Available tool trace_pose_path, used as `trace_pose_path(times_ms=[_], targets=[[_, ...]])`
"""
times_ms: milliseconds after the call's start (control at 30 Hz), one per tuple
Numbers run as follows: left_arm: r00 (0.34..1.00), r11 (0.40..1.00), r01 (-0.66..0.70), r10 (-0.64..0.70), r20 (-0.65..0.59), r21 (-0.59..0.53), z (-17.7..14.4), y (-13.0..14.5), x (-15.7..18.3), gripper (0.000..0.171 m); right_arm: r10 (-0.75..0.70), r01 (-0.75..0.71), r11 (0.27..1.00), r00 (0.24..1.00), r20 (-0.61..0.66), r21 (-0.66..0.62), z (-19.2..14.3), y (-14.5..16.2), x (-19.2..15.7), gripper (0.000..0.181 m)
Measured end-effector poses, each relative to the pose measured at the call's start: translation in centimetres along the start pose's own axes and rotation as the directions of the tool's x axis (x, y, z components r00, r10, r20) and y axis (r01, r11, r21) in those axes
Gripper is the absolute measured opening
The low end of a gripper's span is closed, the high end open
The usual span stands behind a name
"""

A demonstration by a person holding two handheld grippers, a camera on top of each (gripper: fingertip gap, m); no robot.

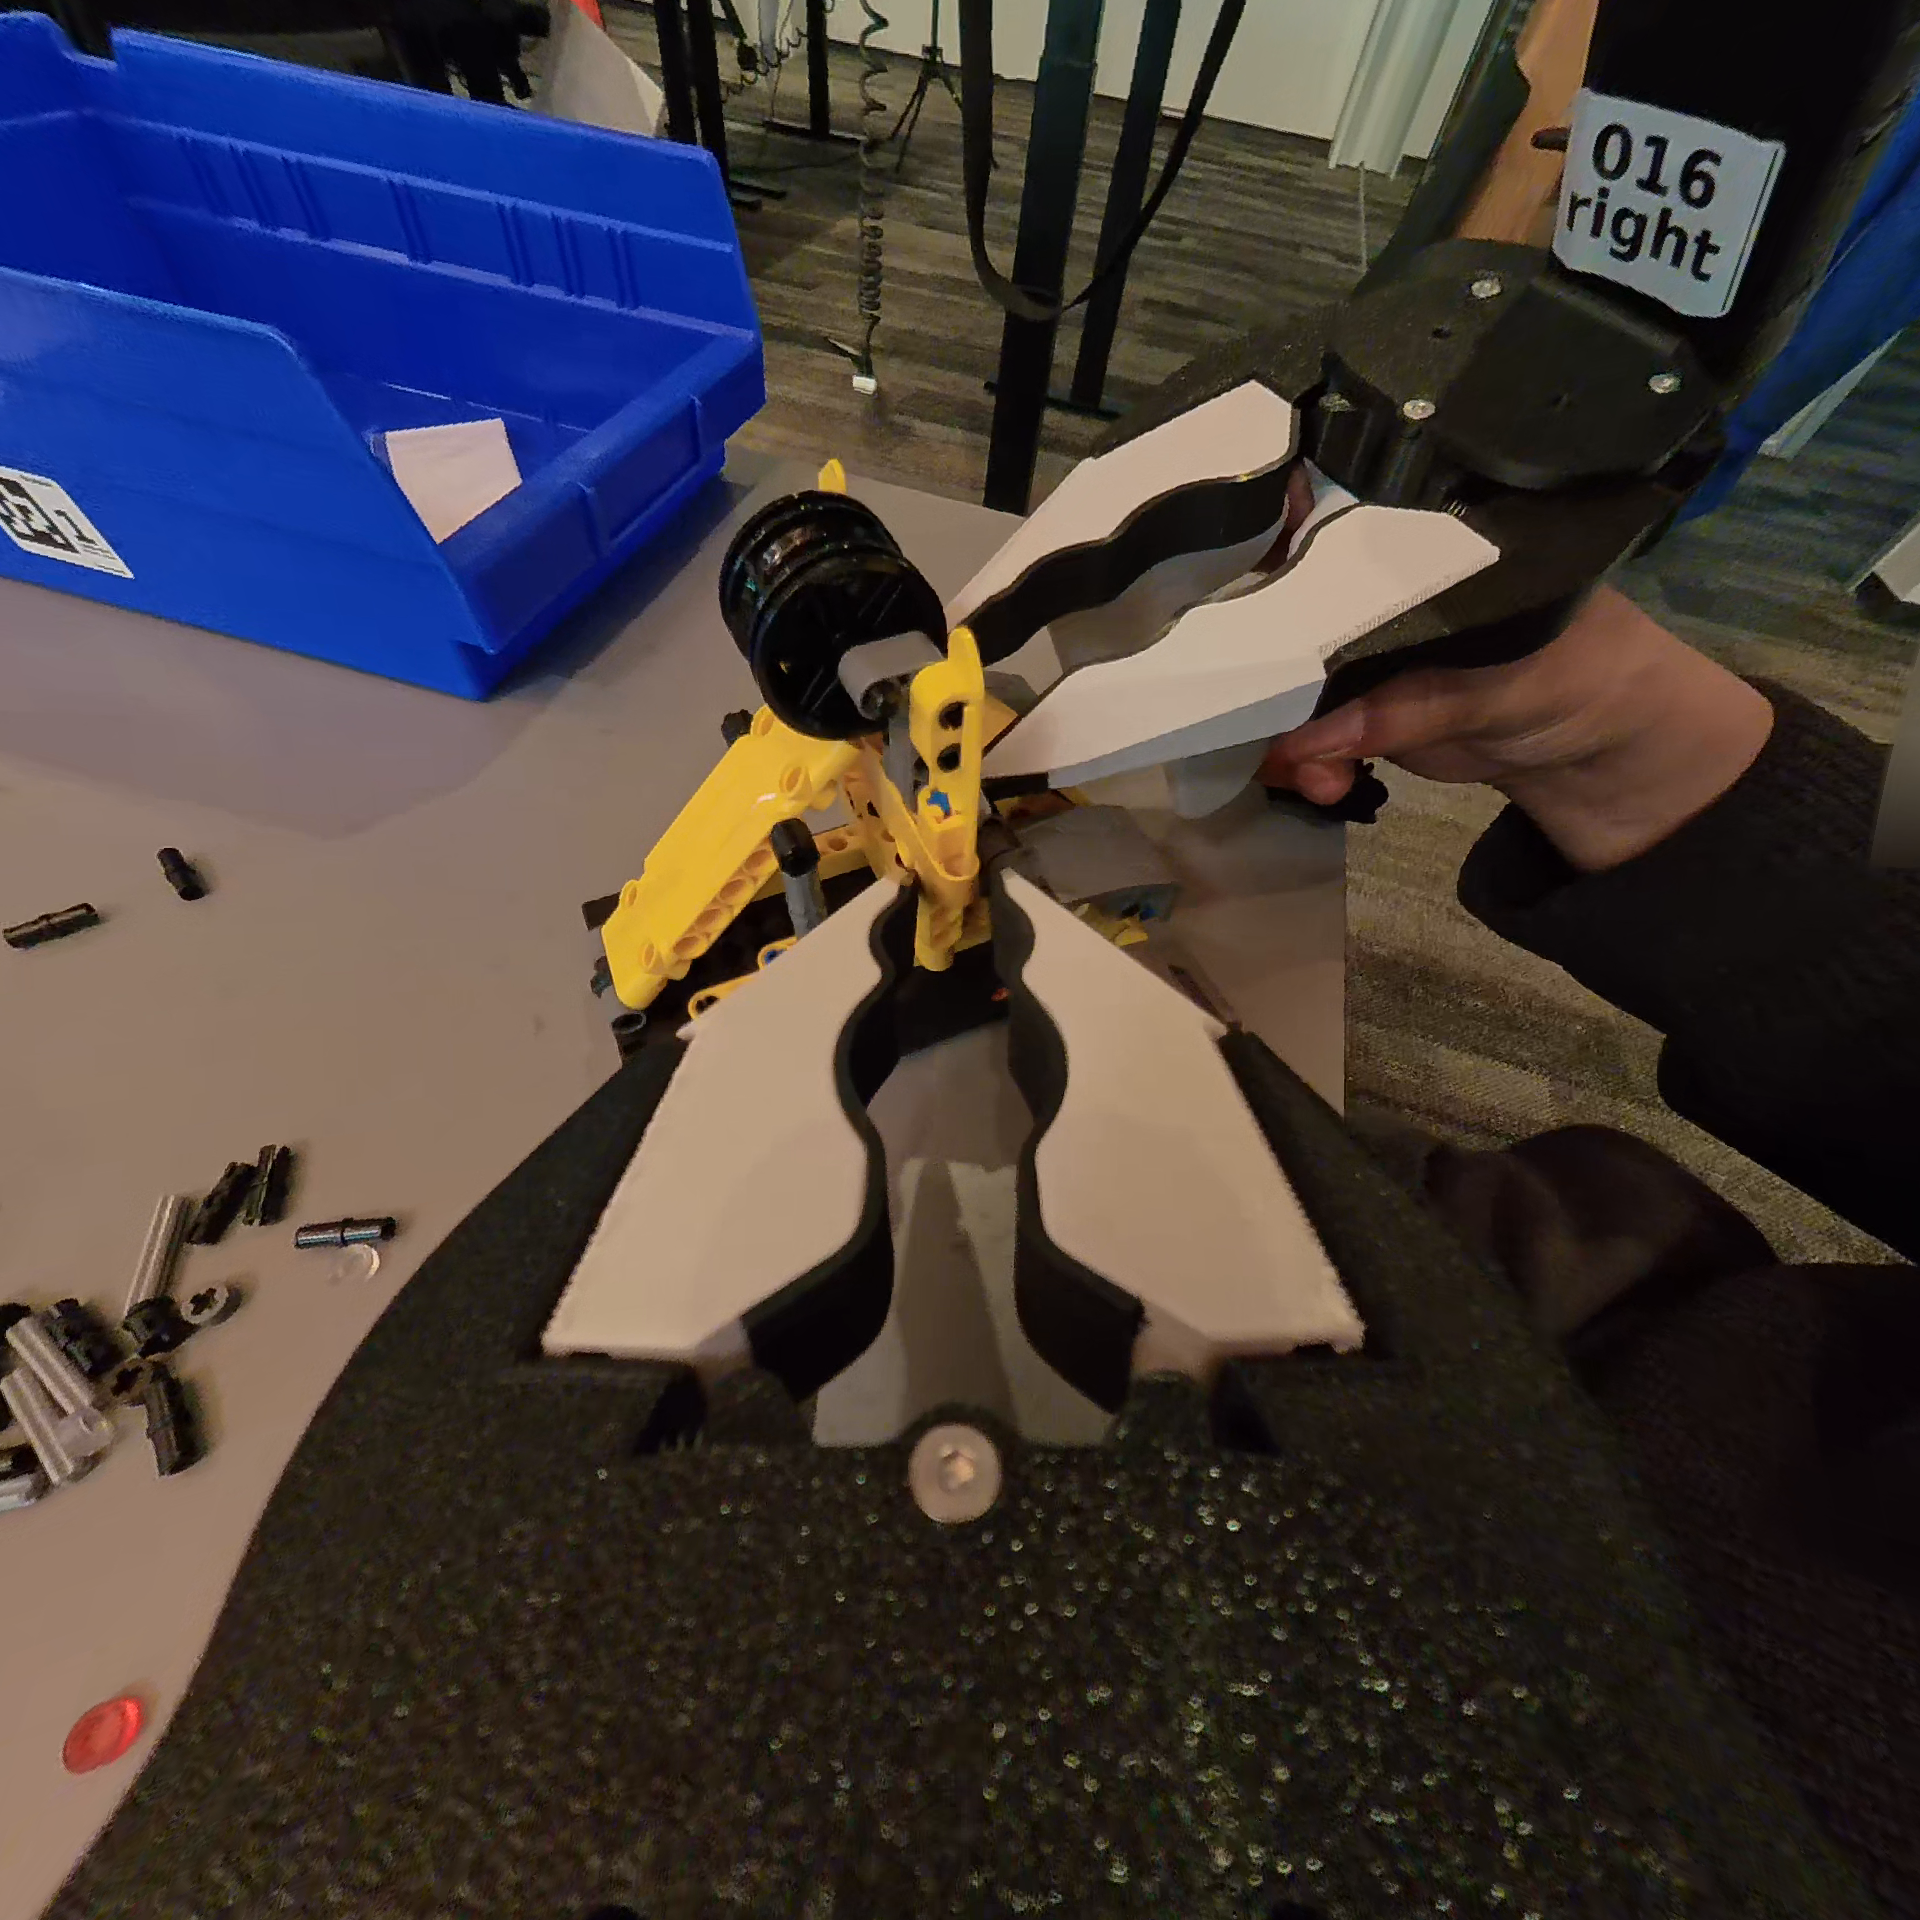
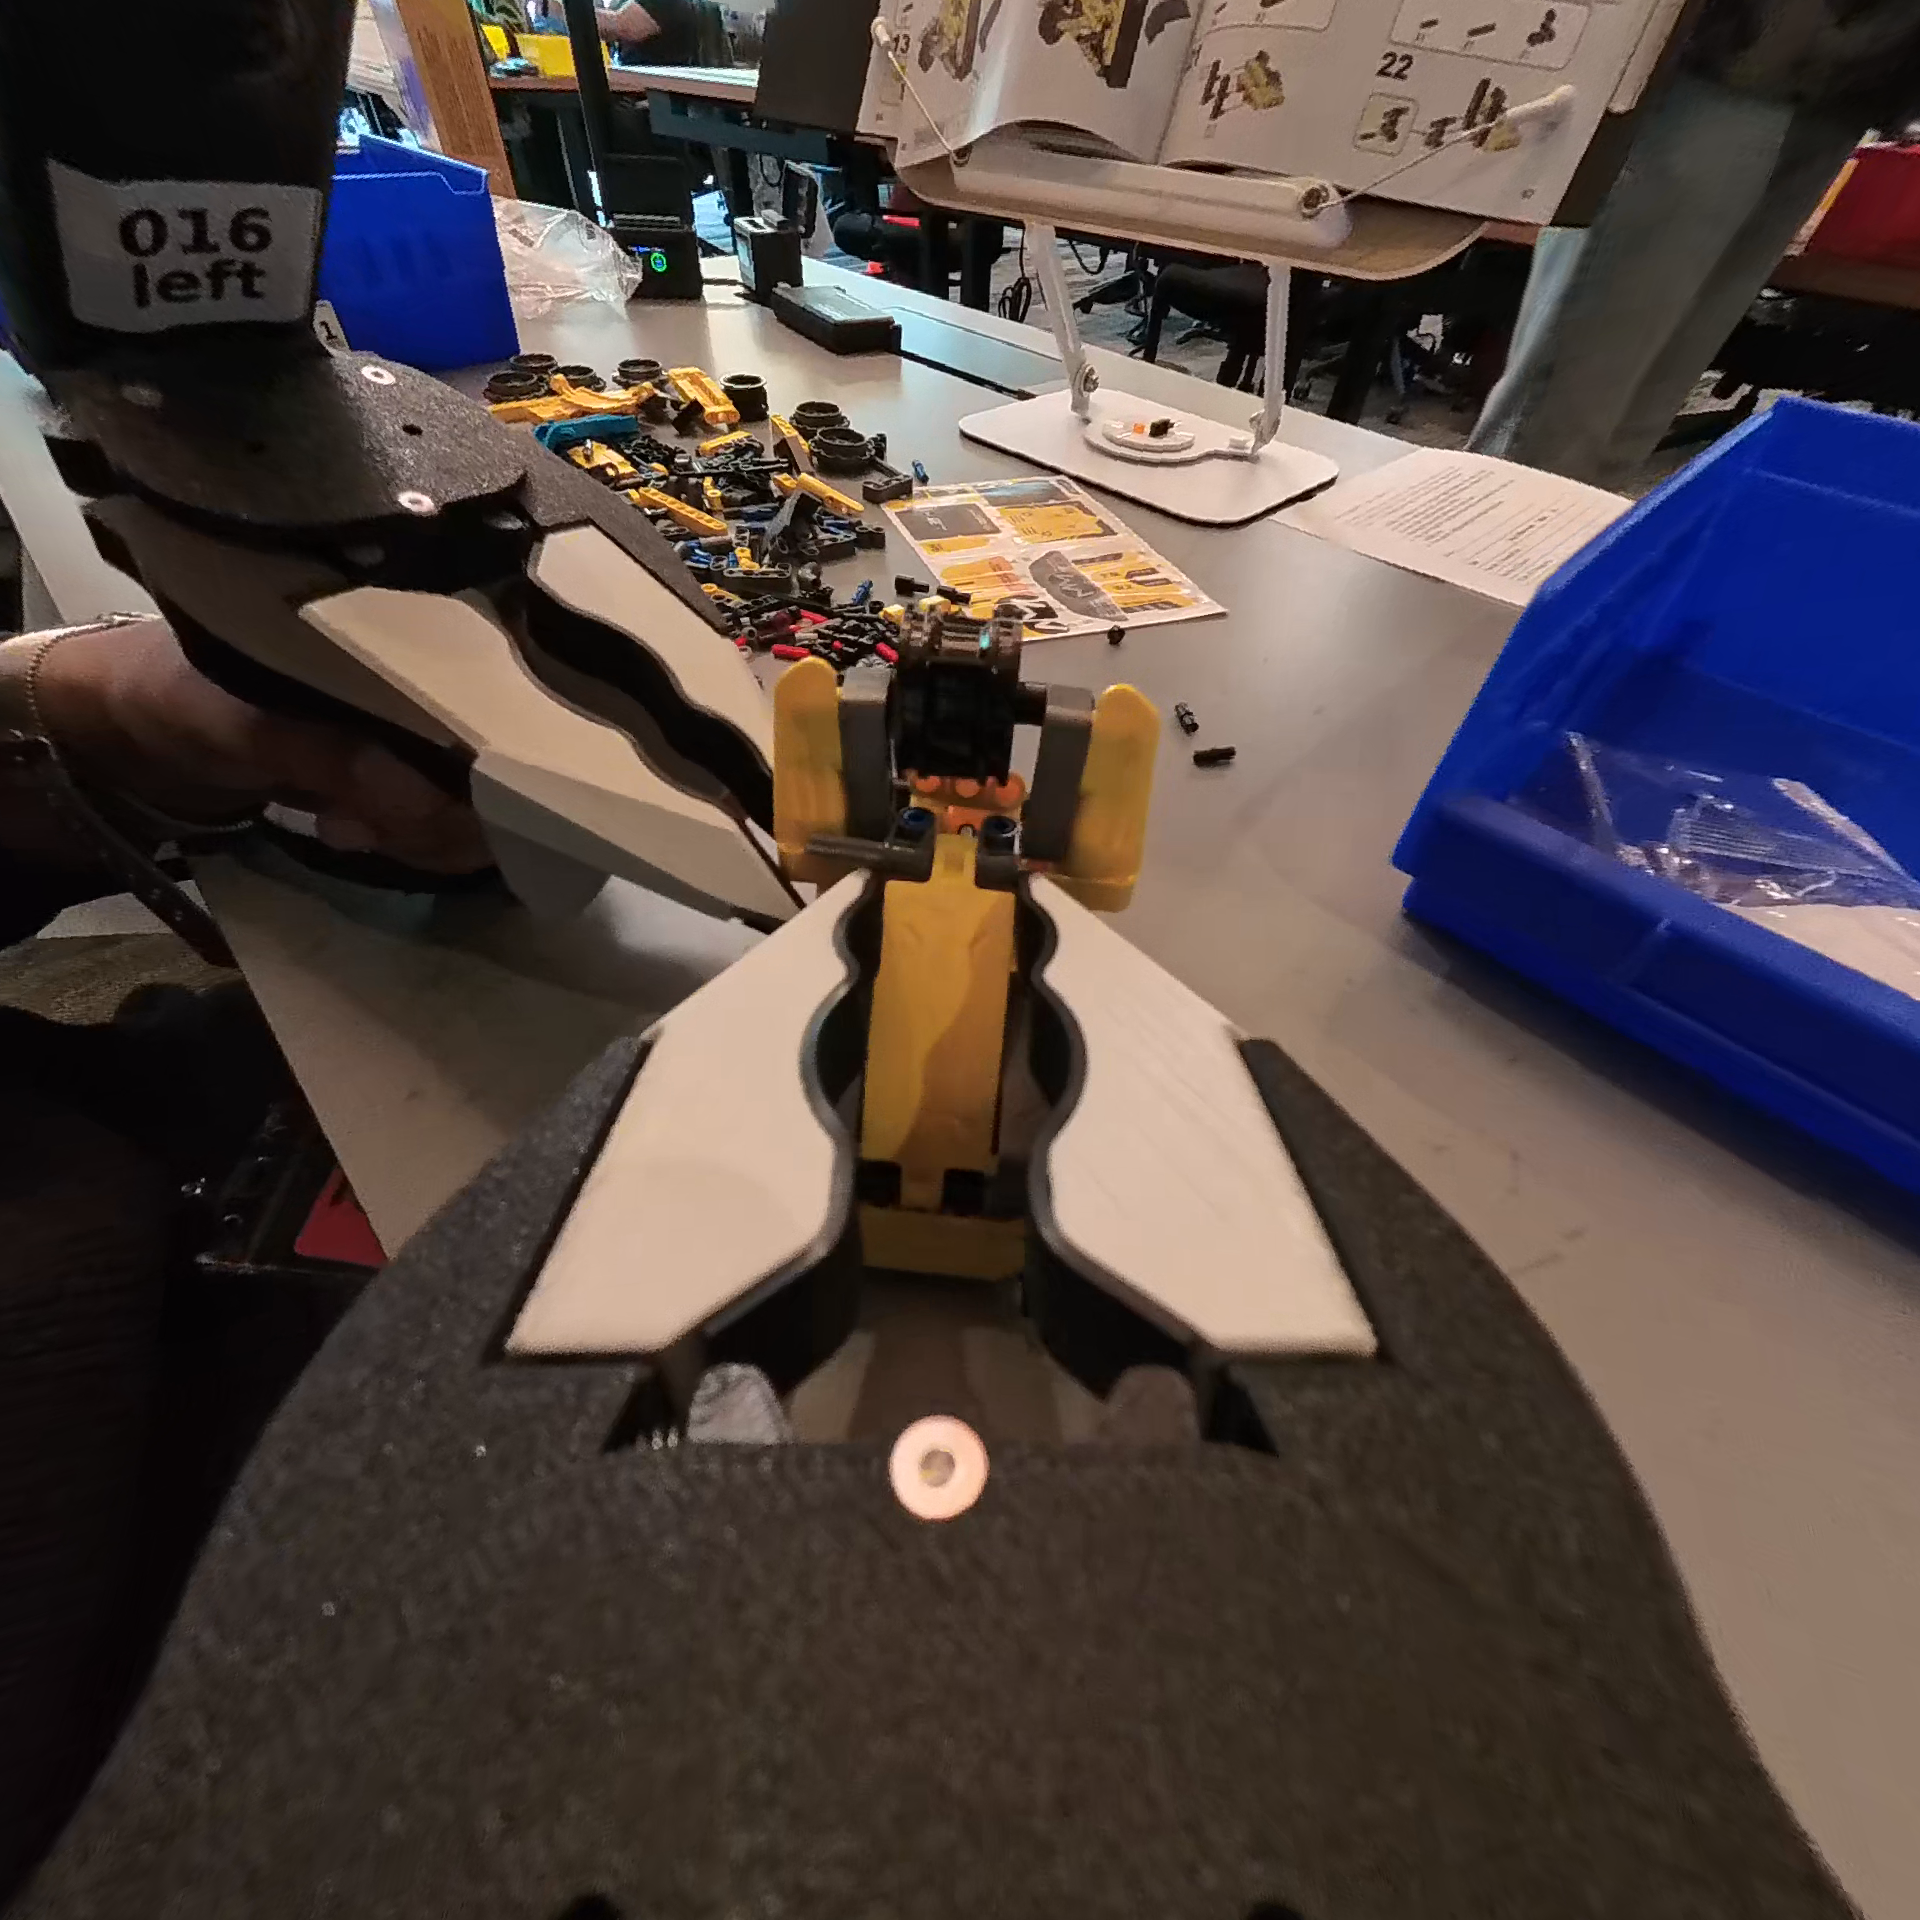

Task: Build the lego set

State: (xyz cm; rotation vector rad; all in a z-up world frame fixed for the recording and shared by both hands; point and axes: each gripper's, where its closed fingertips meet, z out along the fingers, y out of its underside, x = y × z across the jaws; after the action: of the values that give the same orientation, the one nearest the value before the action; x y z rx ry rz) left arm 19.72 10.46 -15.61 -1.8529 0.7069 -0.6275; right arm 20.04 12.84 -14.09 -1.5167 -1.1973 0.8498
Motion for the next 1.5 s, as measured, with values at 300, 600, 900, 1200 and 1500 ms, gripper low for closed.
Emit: trace_pose_path(times_ms=[300,600,900,1200,1500], targets=[[1.0,1.0,-0.012,0.012,0.015,-0.012,0.13,0.14,-0.05,0.013,0.016,-0.016,1.0,1.0,-0.003,-0.007,0.01,0.0,0.02,0.025],[1.0,1.0,-0.005,0.005,0.02,-0.01,0.09,0.11,-0.18,0.013,-0.007,0.007,1.0,1.0,-0.013,-0.016,-0.6,-0.15,0.12,0.025],[1.0,1.0,-0.004,0.004,0.023,-0.009,0.06,0.08,-0.23,0.012,0.001,-0.002,0.999,1.0,-0.019,-0.035,-0.44,0.07,0.1,0.025],[1.0,1.0,-0.006,0.006,0.024,-0.01,0.05,0.08,-0.22,0.013,-0.006,0.004,0.998,0.999,-0.041,-0.055,-0.38,0.3,0.3,0.03],[0.999,1.0,-0.014,0.015,0.028,-0.019,0.15,0.18,-0.16,0.012,0.016,-0.016,1.0,0.999,-0.046,-0.001,-0.26,-0.42,0.35,0.031]])
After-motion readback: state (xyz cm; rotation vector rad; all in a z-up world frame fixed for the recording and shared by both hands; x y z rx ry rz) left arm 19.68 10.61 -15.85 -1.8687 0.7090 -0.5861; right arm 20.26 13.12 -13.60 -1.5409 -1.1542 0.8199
